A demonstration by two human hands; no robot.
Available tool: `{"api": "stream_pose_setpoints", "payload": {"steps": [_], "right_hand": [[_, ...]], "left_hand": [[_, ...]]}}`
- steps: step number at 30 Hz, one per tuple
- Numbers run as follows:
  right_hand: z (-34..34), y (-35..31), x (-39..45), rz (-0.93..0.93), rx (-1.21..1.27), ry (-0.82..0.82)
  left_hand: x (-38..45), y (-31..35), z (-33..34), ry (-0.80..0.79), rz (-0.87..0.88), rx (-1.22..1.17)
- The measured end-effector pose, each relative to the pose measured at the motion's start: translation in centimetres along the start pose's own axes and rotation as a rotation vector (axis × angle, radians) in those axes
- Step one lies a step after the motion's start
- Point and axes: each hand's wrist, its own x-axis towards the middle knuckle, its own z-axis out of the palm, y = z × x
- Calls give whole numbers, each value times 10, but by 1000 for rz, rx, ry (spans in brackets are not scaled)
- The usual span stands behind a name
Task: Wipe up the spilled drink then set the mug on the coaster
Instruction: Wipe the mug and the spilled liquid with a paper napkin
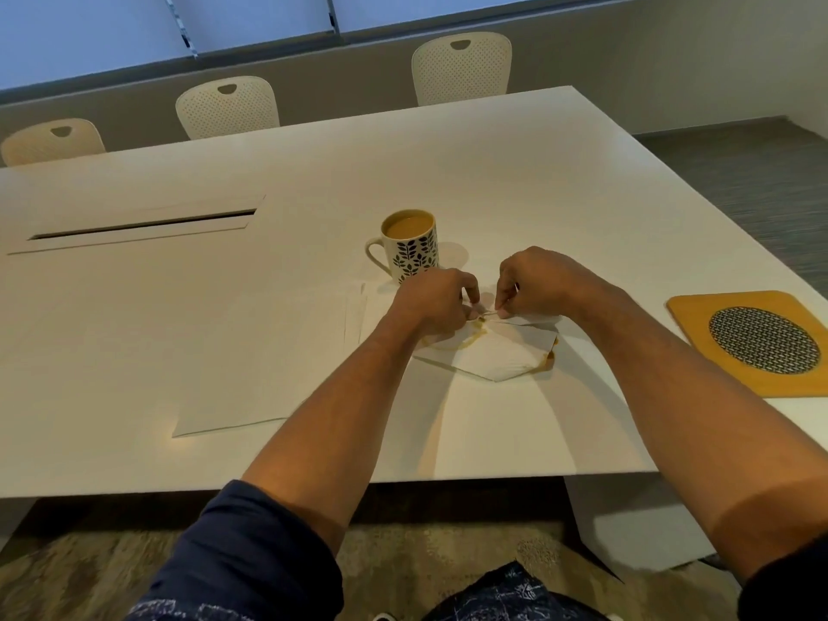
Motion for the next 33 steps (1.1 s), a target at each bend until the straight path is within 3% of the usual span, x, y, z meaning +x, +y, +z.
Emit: {"api": "stream_pose_setpoints", "payload": {"steps": [8, 16, 24, 33], "right_hand": [[-4, -1, -5, -36, -56, -31], [-10, -9, -3, 17, -4, -236], [-7, -22, -9, 14, -183, -207], [-5, -25, -13, 45, -71, -225]], "left_hand": [[0, -1, 6, 13, 5, -43], [4, -2, 8, -1, 14, -48], [2, -1, 8, 8, -6, -65], [1, -12, -13, -207, -25, -266]]}}
